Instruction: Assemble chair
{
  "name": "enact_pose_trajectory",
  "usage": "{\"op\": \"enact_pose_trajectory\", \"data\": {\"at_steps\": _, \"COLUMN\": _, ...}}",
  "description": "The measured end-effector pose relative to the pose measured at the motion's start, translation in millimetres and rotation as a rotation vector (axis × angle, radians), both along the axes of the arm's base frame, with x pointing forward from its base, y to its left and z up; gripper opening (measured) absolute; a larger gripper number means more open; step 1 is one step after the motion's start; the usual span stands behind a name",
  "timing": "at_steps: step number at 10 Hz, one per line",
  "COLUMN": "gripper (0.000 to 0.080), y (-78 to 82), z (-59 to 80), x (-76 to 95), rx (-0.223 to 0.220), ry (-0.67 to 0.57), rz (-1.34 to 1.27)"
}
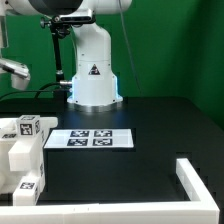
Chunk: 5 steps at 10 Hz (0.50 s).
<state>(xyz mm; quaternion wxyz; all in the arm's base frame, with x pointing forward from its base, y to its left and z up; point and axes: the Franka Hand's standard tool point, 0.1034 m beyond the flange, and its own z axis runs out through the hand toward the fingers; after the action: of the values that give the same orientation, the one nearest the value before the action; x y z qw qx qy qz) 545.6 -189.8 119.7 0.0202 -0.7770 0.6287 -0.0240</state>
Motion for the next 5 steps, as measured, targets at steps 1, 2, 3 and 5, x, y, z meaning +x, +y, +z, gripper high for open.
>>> {"op": "enact_pose_trajectory", "data": {"at_steps": 1, "gripper": 0.0284, "y": -0.5, "z": 0.1, "x": -0.7, "rx": -0.002, "ry": 0.004, "rz": 0.04}}
{"op": "enact_pose_trajectory", "data": {"at_steps": 2, "gripper": 0.044, "y": -1.1, "z": 1.6, "x": -1.5, "rx": 0.004, "ry": 0.014, "rz": 0.134}}
{"op": "enact_pose_trajectory", "data": {"at_steps": 3, "gripper": 0.0569, "y": 0.8, "z": 2.6, "x": 0.2, "rx": -0.003, "ry": 0.016, "rz": 0.163}}
{"op": "enact_pose_trajectory", "data": {"at_steps": 5, "gripper": 0.0633, "y": 0.1, "z": 2.5, "x": 0.1, "rx": -0.016, "ry": 0.016, "rz": 0.341}}
